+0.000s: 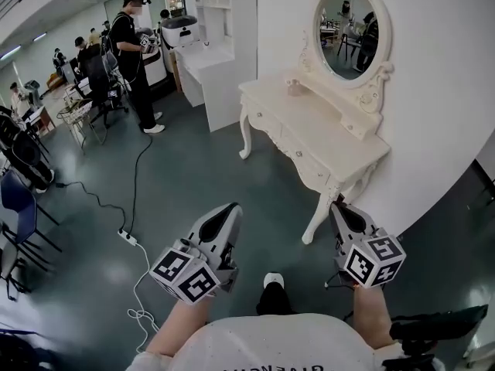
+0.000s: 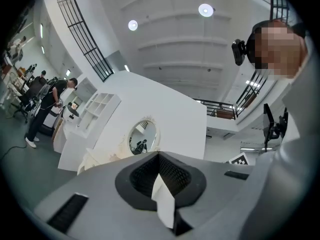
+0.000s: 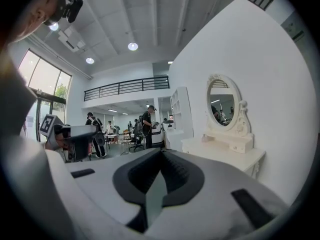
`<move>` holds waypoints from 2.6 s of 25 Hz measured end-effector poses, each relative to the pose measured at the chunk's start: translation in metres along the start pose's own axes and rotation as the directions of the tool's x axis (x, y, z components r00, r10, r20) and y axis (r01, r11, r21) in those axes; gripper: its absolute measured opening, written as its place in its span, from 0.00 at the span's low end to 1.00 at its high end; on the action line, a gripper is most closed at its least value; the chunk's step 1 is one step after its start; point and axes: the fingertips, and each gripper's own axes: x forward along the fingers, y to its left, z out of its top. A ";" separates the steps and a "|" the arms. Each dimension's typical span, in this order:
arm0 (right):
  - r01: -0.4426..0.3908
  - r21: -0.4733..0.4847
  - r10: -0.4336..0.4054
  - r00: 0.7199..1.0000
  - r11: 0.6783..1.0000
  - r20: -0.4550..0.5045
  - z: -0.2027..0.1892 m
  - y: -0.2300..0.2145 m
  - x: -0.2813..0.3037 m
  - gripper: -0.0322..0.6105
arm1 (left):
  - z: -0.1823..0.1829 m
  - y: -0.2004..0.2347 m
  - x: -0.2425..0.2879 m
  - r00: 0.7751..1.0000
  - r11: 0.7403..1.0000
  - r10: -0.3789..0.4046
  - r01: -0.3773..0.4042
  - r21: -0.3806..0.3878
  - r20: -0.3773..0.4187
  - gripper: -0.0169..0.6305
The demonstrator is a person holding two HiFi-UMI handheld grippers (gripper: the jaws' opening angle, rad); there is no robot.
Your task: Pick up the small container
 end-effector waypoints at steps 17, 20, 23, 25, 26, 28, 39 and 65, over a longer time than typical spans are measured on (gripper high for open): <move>-0.022 -0.098 0.026 0.999 0.995 0.035 0.069 -0.132 0.185 0.06 | 0.021 0.117 0.189 0.999 1.000 0.016 -0.016 0.016 0.046 0.03; -0.029 -0.100 0.032 0.999 0.995 0.032 0.069 -0.156 0.211 0.06 | 0.019 0.133 0.217 0.998 1.000 0.023 -0.024 0.008 0.062 0.03; -0.029 -0.094 0.031 0.999 0.995 0.029 0.066 -0.176 0.231 0.06 | 0.014 0.146 0.236 0.998 0.999 0.036 -0.037 0.008 0.059 0.03; -0.028 -0.072 0.030 0.999 0.997 0.025 0.062 -0.187 0.243 0.06 | 0.010 0.154 0.245 0.998 0.999 0.046 -0.046 0.015 0.044 0.03; -0.029 -0.061 0.031 0.999 0.998 0.021 0.059 -0.191 0.249 0.06 | 0.009 0.159 0.249 0.998 0.998 0.052 -0.053 0.016 0.038 0.03; -0.027 -0.054 0.028 1.000 0.998 0.007 0.054 -0.197 0.260 0.06 | 0.008 0.169 0.255 0.997 0.998 0.065 -0.066 0.011 0.029 0.03; 0.040 -0.042 -0.042 0.999 0.998 -0.032 0.039 -0.237 0.332 0.06 | -0.004 0.236 0.329 1.000 0.999 -0.007 0.005 -0.046 -0.024 0.03; 0.283 -0.032 -0.284 0.958 0.959 -0.035 0.107 -0.258 0.565 0.06 | 0.058 0.463 0.489 0.934 0.960 -0.281 0.270 -0.075 -0.219 0.03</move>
